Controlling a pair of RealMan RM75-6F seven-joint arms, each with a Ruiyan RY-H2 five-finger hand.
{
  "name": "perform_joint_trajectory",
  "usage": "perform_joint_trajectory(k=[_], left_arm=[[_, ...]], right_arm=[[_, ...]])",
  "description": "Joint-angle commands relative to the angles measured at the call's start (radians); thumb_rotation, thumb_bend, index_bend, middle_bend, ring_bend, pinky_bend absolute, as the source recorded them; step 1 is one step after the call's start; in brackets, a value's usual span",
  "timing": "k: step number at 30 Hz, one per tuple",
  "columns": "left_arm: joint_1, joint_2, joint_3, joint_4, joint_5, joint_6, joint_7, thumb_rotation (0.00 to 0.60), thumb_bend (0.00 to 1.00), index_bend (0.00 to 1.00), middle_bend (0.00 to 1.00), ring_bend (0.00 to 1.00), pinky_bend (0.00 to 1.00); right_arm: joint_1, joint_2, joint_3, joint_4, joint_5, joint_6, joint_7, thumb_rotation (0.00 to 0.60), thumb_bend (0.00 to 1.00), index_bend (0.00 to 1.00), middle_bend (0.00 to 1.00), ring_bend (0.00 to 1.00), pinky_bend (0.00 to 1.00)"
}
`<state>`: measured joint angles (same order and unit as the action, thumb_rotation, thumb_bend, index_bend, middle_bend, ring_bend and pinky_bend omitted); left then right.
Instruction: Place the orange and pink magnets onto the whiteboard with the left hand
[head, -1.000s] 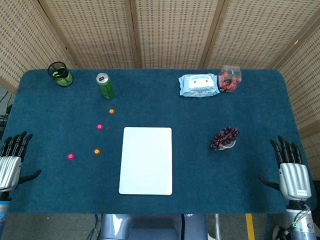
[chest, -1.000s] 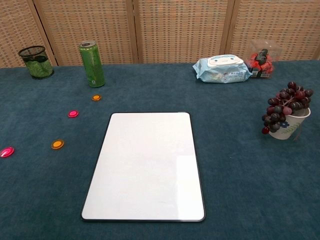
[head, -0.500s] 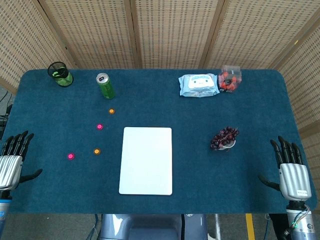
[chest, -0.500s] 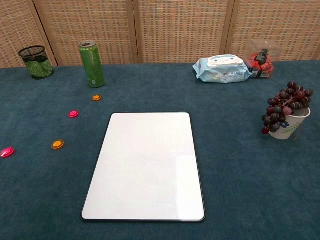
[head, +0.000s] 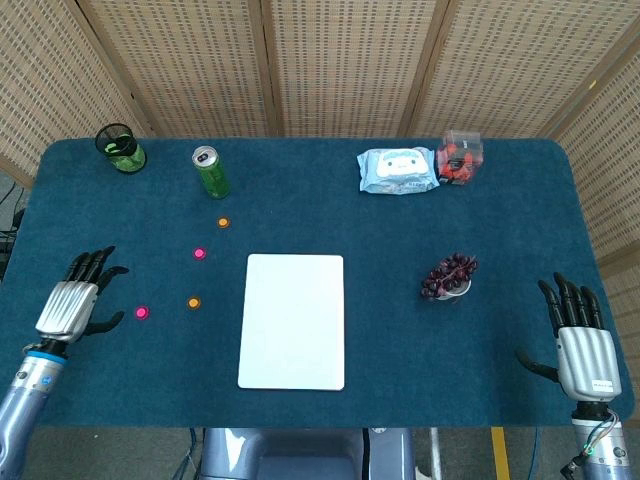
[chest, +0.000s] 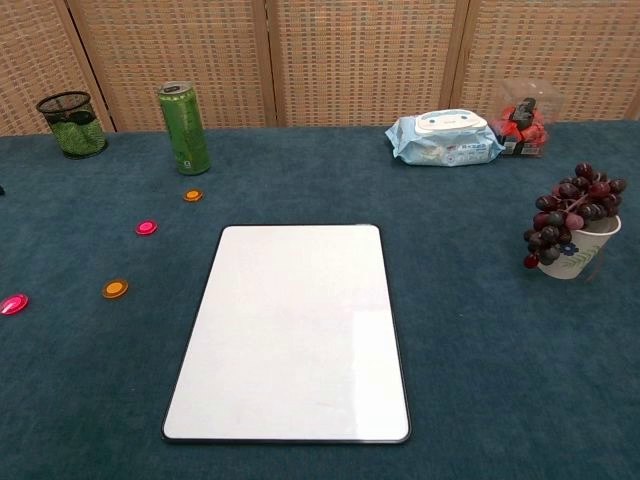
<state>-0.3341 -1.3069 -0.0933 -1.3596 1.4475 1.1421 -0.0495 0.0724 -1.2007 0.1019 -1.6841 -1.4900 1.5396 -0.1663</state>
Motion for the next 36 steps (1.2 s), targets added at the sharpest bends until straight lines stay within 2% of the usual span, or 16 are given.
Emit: perform_joint_trajectory(k=[1, 12, 23, 36], left_arm=[[-0.078, -0.069, -0.020, 0.048, -0.032, -0.095, 0.039, 0.600, 0.34, 0.34, 0.00, 0.00, 0.00], [-0.147, -0.155, -0.035, 0.064, -0.148, -0.216, 0.173, 0.600, 0.34, 0.35, 0.00, 0.00, 0.00], [-0.171, -0.189, -0.022, 0.048, -0.197, -0.247, 0.237, 0.600, 0.34, 0.35, 0.00, 0.00, 0.00], [-0.195, -0.241, -0.021, 0.087, -0.254, -0.264, 0.295, 0.600, 0.34, 0.35, 0.00, 0.00, 0.00]], right_arm=[[0.000, 0.000, 0.000, 0.000, 0.001, -0.001, 0.000, 0.600, 0.00, 0.00, 0.00, 0.00, 0.00], [0.001, 0.006, -0.002, -0.003, 0.004, -0.009, 0.008, 0.600, 0.00, 0.00, 0.00, 0.00, 0.00], [0.000, 0.007, -0.003, -0.006, 0.004, -0.009, 0.006, 0.600, 0.00, 0.00, 0.00, 0.00, 0.00], [0.000, 0.008, -0.003, -0.007, 0.007, -0.011, 0.014, 0.600, 0.00, 0.00, 0.00, 0.00, 0.00]])
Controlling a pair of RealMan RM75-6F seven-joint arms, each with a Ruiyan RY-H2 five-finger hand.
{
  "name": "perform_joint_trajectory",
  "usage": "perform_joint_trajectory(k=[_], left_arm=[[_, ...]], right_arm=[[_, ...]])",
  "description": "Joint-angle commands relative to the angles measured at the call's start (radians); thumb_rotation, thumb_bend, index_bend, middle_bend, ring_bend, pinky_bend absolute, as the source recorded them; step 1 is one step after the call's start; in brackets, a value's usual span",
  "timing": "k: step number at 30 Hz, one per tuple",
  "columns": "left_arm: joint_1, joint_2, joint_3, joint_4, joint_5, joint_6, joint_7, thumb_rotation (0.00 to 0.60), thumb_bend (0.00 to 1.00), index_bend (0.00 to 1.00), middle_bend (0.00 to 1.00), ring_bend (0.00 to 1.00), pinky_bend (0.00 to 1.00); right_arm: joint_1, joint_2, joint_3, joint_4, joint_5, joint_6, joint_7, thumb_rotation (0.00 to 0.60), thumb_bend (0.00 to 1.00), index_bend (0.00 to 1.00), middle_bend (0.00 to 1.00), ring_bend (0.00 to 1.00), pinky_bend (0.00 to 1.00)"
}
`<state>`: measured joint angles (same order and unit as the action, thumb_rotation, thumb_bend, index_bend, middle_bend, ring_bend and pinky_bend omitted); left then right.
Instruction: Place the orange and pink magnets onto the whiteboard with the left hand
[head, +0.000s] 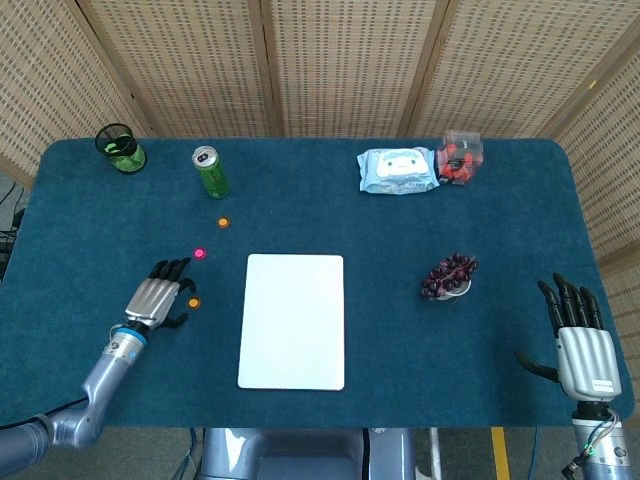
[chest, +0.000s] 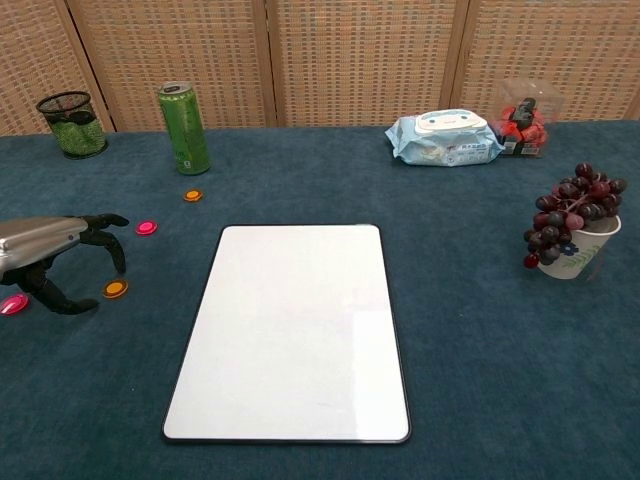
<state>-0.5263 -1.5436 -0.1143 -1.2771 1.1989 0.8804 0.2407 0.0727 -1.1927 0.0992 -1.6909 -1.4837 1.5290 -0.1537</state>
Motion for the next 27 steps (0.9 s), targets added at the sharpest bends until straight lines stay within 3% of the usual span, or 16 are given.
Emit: perform_joint_trajectory(k=[1, 9, 14, 27], left_arm=[[-0.004, -0.005, 0.000, 0.006, -0.007, -0.003, 0.005, 0.600, 0.34, 0.35, 0.00, 0.00, 0.00], [-0.017, -0.033, 0.001, 0.035, -0.016, -0.009, 0.001, 0.600, 0.34, 0.43, 0.00, 0.00, 0.00], [-0.022, -0.043, 0.002, 0.045, -0.024, -0.009, 0.004, 0.600, 0.36, 0.56, 0.00, 0.00, 0.00], [-0.029, -0.017, -0.019, 0.001, -0.014, 0.026, -0.023, 0.600, 0.36, 0.60, 0.00, 0.00, 0.00]], right_arm=[[0.000, 0.001, 0.000, -0.001, 0.000, 0.000, 0.002, 0.600, 0.00, 0.00, 0.00, 0.00, 0.00], [0.000, 0.002, 0.000, -0.002, 0.001, -0.002, 0.006, 0.600, 0.00, 0.00, 0.00, 0.00, 0.00], [0.000, 0.003, 0.000, -0.002, 0.003, -0.003, 0.010, 0.600, 0.00, 0.00, 0.00, 0.00, 0.00], [0.000, 0.003, 0.000, -0.004, 0.003, -0.003, 0.013, 0.600, 0.00, 0.00, 0.00, 0.00, 0.00]])
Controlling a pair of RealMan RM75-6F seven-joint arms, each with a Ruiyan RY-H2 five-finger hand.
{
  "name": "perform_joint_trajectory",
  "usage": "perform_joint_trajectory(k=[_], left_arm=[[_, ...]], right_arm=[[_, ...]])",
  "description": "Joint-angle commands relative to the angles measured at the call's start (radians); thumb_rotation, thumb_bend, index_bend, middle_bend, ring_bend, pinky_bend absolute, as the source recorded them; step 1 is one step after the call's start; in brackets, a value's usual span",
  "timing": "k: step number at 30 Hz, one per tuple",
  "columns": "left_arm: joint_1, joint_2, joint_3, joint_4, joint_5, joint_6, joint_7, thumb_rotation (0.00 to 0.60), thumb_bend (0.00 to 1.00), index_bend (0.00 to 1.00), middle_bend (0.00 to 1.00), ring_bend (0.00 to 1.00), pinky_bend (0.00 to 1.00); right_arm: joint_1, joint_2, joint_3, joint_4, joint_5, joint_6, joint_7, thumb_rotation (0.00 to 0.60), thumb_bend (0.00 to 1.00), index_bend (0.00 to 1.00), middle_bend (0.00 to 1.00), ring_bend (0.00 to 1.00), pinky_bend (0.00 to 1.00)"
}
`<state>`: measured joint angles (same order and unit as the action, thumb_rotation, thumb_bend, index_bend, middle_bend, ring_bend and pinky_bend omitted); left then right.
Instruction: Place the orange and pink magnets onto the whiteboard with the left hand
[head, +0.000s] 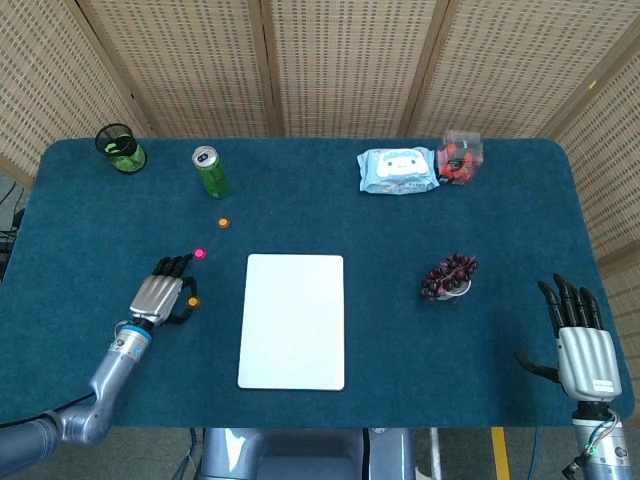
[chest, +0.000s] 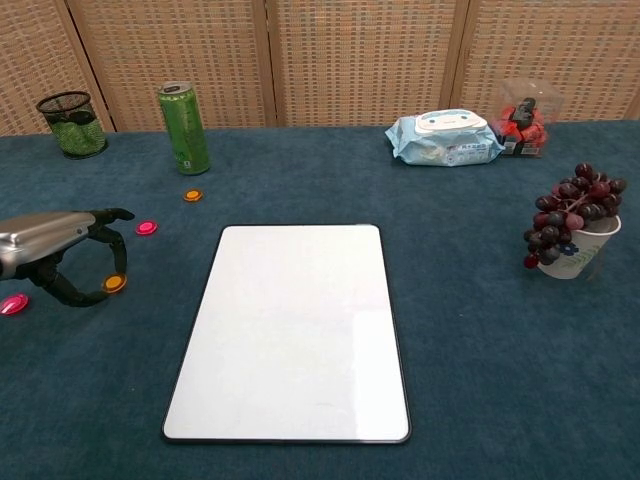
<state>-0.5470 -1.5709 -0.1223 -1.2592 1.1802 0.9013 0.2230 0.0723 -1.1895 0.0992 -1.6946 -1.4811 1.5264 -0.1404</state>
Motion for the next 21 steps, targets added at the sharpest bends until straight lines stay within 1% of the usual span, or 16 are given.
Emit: perform_joint_trajectory(k=[1, 4, 7, 12, 16, 18, 21], left_arm=[[-0.017, 0.016, -0.023, -0.032, 0.007, 0.011, -0.002, 0.600, 0.36, 0.60, 0.00, 0.00, 0.00], [-0.036, 0.021, -0.044, -0.057, 0.012, 0.022, 0.015, 0.600, 0.36, 0.60, 0.00, 0.00, 0.00], [-0.076, 0.018, -0.074, -0.087, -0.006, 0.009, 0.060, 0.600, 0.36, 0.60, 0.00, 0.00, 0.00], [-0.149, -0.026, -0.119, -0.086, -0.065, -0.033, 0.125, 0.600, 0.36, 0.60, 0.00, 0.00, 0.00], [-0.213, -0.087, -0.141, -0.036, -0.123, -0.074, 0.182, 0.600, 0.36, 0.60, 0.00, 0.00, 0.00], [-0.249, -0.127, -0.151, 0.006, -0.153, -0.101, 0.201, 0.600, 0.36, 0.60, 0.00, 0.00, 0.00], [-0.283, -0.174, -0.163, 0.057, -0.178, -0.126, 0.199, 0.600, 0.36, 0.60, 0.00, 0.00, 0.00]], right_arm=[[0.000, 0.000, 0.000, -0.001, 0.000, 0.000, 0.001, 0.600, 0.00, 0.00, 0.00, 0.00, 0.00], [0.000, 0.000, 0.000, -0.001, 0.001, -0.001, 0.003, 0.600, 0.00, 0.00, 0.00, 0.00, 0.00], [0.000, 0.002, 0.000, -0.002, 0.003, -0.004, 0.004, 0.600, 0.00, 0.00, 0.00, 0.00, 0.00], [0.001, 0.002, 0.000, -0.004, 0.006, -0.006, 0.008, 0.600, 0.00, 0.00, 0.00, 0.00, 0.00], [0.003, 0.004, 0.001, -0.005, 0.011, -0.013, 0.012, 0.600, 0.00, 0.00, 0.00, 0.00, 0.00], [0.003, 0.005, 0.002, -0.006, 0.015, -0.016, 0.015, 0.600, 0.00, 0.00, 0.00, 0.00, 0.00], [0.004, 0.006, 0.002, -0.007, 0.019, -0.019, 0.017, 0.600, 0.00, 0.00, 0.00, 0.00, 0.00]])
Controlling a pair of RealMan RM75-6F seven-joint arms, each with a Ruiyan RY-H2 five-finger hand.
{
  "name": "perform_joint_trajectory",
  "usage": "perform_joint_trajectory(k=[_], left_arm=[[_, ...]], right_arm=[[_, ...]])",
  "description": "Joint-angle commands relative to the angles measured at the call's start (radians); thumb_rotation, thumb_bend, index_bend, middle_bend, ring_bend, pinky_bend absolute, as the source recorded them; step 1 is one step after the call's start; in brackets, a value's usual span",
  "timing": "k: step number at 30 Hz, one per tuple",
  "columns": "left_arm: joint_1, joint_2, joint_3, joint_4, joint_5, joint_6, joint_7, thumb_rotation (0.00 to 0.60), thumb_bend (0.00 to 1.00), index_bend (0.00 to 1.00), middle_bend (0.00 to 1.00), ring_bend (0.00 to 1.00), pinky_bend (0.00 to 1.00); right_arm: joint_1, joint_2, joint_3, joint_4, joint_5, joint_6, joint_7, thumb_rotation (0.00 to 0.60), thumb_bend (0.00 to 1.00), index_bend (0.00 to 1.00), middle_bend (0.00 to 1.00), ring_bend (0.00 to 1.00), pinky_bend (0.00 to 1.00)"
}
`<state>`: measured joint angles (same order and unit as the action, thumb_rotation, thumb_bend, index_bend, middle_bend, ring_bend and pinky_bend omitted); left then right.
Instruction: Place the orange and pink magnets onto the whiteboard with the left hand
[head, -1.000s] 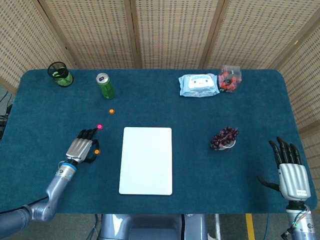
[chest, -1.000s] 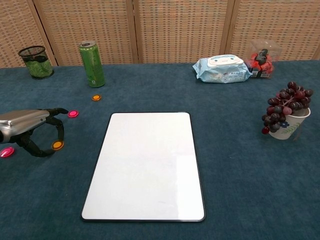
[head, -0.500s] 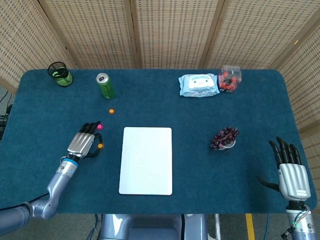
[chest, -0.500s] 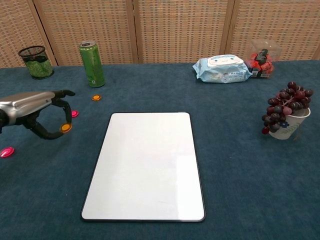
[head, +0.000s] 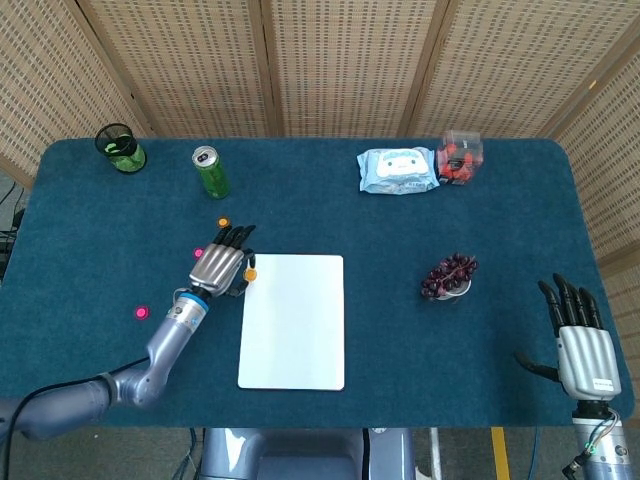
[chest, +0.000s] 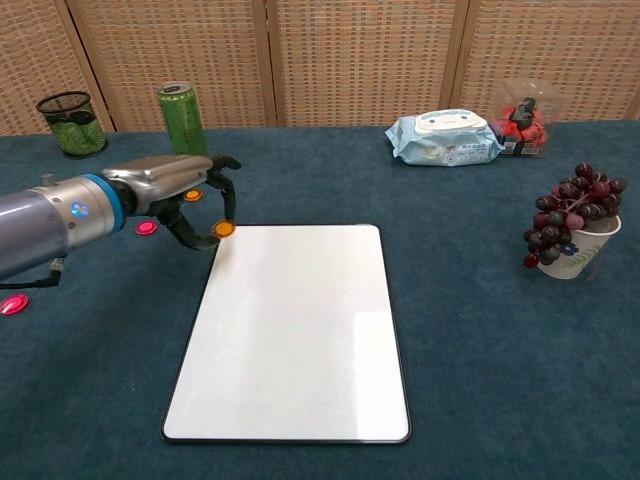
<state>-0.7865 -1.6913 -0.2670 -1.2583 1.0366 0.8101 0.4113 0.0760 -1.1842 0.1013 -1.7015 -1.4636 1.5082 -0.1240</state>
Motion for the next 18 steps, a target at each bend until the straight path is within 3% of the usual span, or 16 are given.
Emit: perform_joint_trajectory(k=[1, 8, 9, 13, 15, 18], left_arm=[[-0.054, -0.068, -0.019, 0.074, -0.039, -0.044, 0.009, 0.600, 0.36, 0.60, 0.00, 0.00, 0.00], [-0.110, -0.155, -0.021, 0.189, -0.062, -0.085, -0.006, 0.600, 0.36, 0.58, 0.00, 0.00, 0.00], [-0.115, -0.162, -0.020, 0.198, -0.063, -0.087, -0.008, 0.600, 0.35, 0.54, 0.00, 0.00, 0.00], [-0.125, -0.176, -0.020, 0.222, -0.062, -0.087, -0.017, 0.600, 0.32, 0.20, 0.00, 0.00, 0.00], [-0.130, -0.175, -0.022, 0.230, -0.061, -0.086, -0.024, 0.600, 0.31, 0.10, 0.00, 0.00, 0.00], [-0.134, -0.163, -0.022, 0.231, -0.059, -0.089, -0.035, 0.600, 0.30, 0.07, 0.00, 0.00, 0.00]], right_arm=[[0.001, 0.001, 0.000, -0.001, 0.002, -0.002, 0.002, 0.600, 0.00, 0.00, 0.00, 0.00, 0.00], [0.003, 0.005, 0.002, -0.003, 0.011, -0.011, 0.015, 0.600, 0.00, 0.00, 0.00, 0.00, 0.00], [0.003, 0.006, 0.002, -0.004, 0.012, -0.012, 0.017, 0.600, 0.00, 0.00, 0.00, 0.00, 0.00], [0.004, 0.008, 0.002, -0.005, 0.015, -0.016, 0.021, 0.600, 0.00, 0.00, 0.00, 0.00, 0.00], [0.004, 0.009, 0.002, -0.006, 0.016, -0.018, 0.022, 0.600, 0.00, 0.00, 0.00, 0.00, 0.00], [0.004, 0.010, 0.002, -0.008, 0.018, -0.020, 0.022, 0.600, 0.00, 0.00, 0.00, 0.00, 0.00]])
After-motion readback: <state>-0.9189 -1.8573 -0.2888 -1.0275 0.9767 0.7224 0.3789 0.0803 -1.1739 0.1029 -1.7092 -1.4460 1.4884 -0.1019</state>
